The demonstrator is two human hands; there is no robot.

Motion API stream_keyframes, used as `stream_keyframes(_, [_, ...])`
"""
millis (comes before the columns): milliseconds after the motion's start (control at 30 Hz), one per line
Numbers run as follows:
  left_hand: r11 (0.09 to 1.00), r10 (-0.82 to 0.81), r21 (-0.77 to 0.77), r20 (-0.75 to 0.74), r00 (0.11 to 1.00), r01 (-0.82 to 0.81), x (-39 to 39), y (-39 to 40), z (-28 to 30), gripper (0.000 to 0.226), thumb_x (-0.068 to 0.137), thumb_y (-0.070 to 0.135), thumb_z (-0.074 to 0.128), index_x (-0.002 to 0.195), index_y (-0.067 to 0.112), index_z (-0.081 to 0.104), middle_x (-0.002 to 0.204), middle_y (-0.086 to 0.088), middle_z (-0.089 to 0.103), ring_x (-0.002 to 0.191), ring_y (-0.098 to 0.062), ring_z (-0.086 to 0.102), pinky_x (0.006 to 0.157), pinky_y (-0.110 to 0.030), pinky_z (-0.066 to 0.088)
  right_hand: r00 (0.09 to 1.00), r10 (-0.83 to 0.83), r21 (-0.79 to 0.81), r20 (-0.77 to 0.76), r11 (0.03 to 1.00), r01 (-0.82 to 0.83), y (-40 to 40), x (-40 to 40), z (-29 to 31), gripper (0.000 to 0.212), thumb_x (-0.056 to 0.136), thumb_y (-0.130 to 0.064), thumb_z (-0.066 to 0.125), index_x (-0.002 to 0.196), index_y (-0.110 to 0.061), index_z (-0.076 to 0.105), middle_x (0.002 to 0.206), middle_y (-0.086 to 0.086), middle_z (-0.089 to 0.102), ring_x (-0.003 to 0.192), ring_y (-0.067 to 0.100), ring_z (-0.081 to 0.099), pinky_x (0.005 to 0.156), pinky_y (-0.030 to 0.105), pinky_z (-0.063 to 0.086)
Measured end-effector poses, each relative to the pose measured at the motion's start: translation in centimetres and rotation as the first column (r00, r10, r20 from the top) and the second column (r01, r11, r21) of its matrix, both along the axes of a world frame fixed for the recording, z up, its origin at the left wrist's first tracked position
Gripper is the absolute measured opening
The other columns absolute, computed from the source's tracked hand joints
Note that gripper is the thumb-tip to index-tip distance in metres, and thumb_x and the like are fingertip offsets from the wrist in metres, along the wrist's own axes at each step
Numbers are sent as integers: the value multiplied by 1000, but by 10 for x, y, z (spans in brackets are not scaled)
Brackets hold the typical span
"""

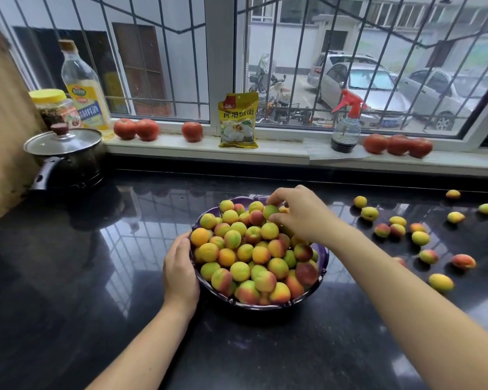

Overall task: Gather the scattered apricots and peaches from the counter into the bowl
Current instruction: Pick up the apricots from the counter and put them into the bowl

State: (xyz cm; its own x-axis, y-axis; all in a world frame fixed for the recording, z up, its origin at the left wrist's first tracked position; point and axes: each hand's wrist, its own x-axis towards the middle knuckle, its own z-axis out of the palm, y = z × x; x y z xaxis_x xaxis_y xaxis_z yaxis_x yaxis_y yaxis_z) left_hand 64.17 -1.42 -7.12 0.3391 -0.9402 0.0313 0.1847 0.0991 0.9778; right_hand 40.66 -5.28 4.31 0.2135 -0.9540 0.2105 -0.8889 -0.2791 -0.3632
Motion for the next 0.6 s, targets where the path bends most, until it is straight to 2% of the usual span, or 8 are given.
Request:
stream_keyframes(200, [1000, 7, -3, 12, 1000, -7, 0, 0, -1, 38, 98, 35, 44, 106, 20, 77, 104, 3, 79, 105, -18, 71, 95, -44, 57, 985, 27, 21, -172, 1000, -23, -8, 2, 0, 32, 96, -37, 63, 126, -26, 63, 112, -6, 67, 113, 18, 45, 94, 41, 48])
stream_keyframes(267, [1000, 11, -5, 19, 1000, -11, -1, 0, 0, 35, 103, 29, 43, 107, 19, 76, 103, 5, 79, 102, -14, 71, 94, -42, 57, 989, 30, 58, -142, 998, -22, -9, 1, 0, 33, 98, -38, 59, 128, -26, 62, 115, -6, 66, 115, 18, 46, 94, 40, 47])
stream_keyframes(333, [1000, 8, -13, 10, 1000, -8, -1, 1, 1, 36, 100, 32, 44, 106, 19, 76, 102, 4, 79, 101, -15, 72, 92, -41, 57, 994, 48, 66, -99, 997, -42, -9, -3, -1, 35, 100, -36, 57, 133, -25, 61, 120, -6, 66, 118, 17, 47, 98, 38, 45])
stream_keyframes(400, [1000, 0, -20, -5, 1000, 0, -1, 2, 1, 38, 95, 36, 44, 104, 19, 76, 102, 2, 79, 103, -20, 72, 91, -40, 58, 999, 33, -23, 42, 999, -32, -7, -11, -6, 38, 99, -28, 59, 137, -22, 59, 124, -5, 65, 118, 15, 51, 101, 35, 43])
stream_keyframes(500, [1000, -1, -26, -1, 1000, 1, -1, 2, 3, 34, 102, 31, 43, 102, 20, 75, 99, 5, 78, 98, -13, 71, 92, -40, 57, 909, -161, -172, 386, 955, 242, -11, -45, -24, 29, 96, -13, 61, 125, -15, 67, 115, 1, 69, 107, 17, 61, 96, 33, 49])
stream_keyframes(533, [1000, 0, -25, 4, 1000, 0, -1, 2, 3, 34, 106, 27, 42, 100, 21, 75, 97, 7, 77, 97, -12, 70, 92, -41, 56, 869, -251, -166, 426, 923, 348, -12, -59, -32, 27, 96, -10, 59, 120, -13, 69, 113, 4, 69, 106, 20, 63, 92, 32, 49])
stream_keyframes(600, [1000, 2, -26, 9, 1000, -2, -2, 2, 2, 34, 103, 31, 42, 99, 23, 75, 98, 6, 77, 98, -14, 69, 93, -42, 55, 824, -431, -117, 367, 858, 501, -12, -84, -55, 26, 95, -5, 55, 116, -8, 69, 113, 10, 67, 106, 27, 62, 86, 29, 44])
